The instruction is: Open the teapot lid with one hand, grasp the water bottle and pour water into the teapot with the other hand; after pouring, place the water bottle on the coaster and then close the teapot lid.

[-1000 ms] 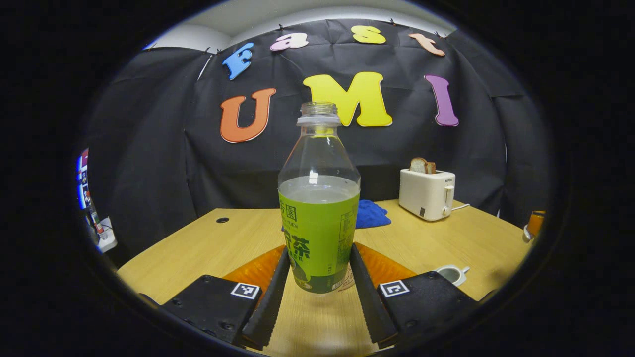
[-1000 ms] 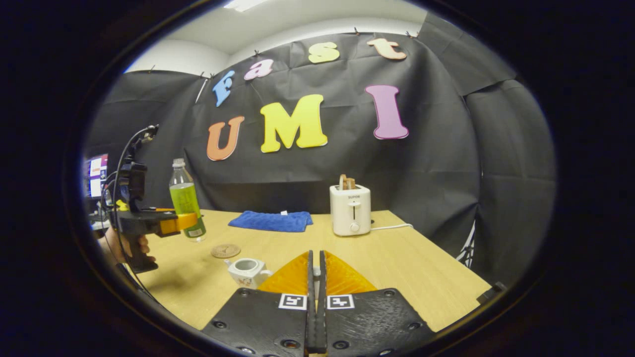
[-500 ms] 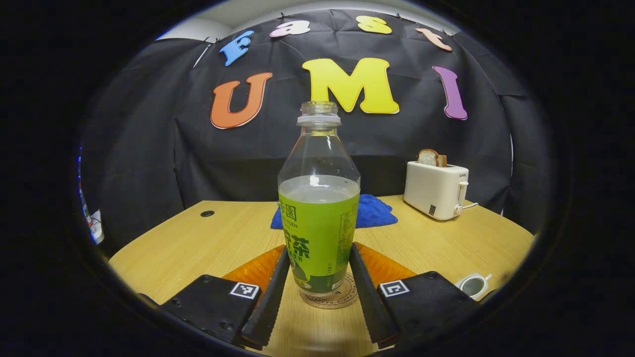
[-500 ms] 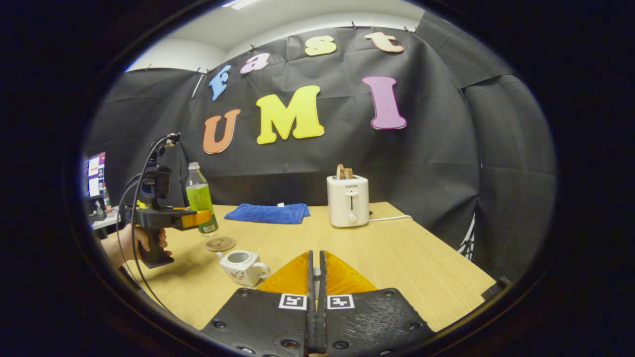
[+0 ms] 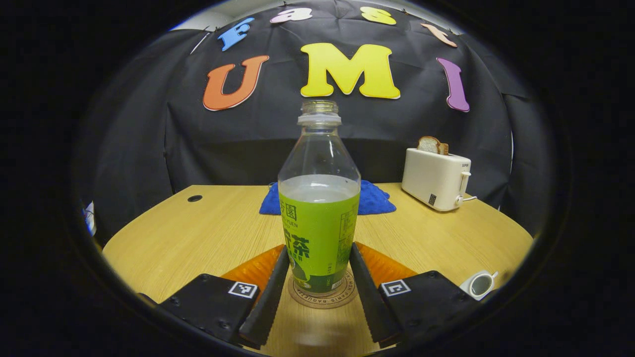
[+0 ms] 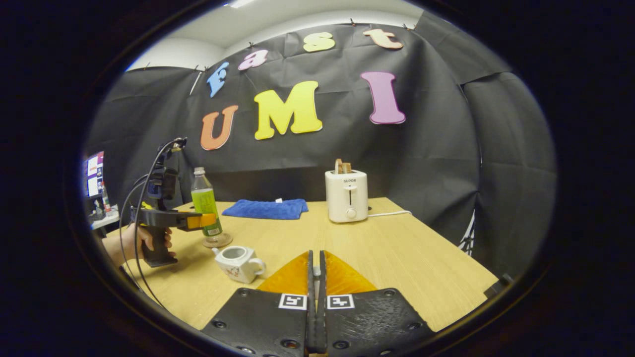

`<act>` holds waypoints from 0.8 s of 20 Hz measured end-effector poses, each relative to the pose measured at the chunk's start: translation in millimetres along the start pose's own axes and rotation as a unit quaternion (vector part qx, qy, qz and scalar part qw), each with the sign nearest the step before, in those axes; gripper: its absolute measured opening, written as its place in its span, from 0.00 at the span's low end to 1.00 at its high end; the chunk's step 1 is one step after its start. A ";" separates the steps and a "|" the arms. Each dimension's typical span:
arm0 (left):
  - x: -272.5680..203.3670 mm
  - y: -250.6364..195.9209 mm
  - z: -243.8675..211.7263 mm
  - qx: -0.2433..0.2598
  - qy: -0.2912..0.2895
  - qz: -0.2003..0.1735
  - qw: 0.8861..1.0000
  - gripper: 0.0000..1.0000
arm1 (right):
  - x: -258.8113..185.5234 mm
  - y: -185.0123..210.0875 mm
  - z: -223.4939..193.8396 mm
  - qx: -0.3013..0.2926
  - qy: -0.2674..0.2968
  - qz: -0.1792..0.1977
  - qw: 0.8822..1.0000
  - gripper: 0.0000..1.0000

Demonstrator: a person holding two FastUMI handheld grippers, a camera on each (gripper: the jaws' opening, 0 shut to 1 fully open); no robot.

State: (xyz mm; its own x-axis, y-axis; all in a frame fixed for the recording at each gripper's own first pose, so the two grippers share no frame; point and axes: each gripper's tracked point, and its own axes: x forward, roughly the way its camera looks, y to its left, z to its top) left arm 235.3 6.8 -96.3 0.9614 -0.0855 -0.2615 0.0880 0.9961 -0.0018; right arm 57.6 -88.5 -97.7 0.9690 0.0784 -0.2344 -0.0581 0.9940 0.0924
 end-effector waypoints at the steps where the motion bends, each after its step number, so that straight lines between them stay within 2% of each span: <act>1: 0.2 0.2 -2.2 0.001 0.003 0.001 1.000 0.76 | -0.6 -0.5 -0.6 0.000 0.001 0.000 1.000 0.00; 6: -0.2 0.9 -3.8 0.001 0.009 0.001 1.000 0.77 | -1.0 -3.1 -2.1 0.001 0.004 -0.005 1.000 0.00; 8: -3.7 -0.8 -3.0 0.003 0.010 -0.001 1.000 0.80 | -1.5 -2.8 -2.8 0.000 0.005 -0.006 1.000 0.00; 9: -4.1 -1.1 -3.4 0.004 0.013 -0.003 1.000 0.93 | -2.1 -1.3 -2.6 -0.001 0.004 -0.006 1.000 0.00; 10: -6.3 -2.4 -4.4 0.003 0.015 -0.003 1.000 1.00 | -2.3 -1.5 -2.4 -0.004 0.004 -0.008 1.000 0.00; 16: -18.5 7.9 -10.8 0.004 0.025 0.016 1.000 1.00 | -4.3 7.3 4.4 -0.009 -0.002 -0.002 1.000 0.00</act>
State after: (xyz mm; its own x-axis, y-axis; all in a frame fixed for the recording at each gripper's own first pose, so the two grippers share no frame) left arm 215.4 16.5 -101.9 0.9494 -0.0519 -0.3097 0.0597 0.9981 0.0158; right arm 54.1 -82.0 -91.8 0.9704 0.0733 -0.2301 -0.0577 0.9956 0.0738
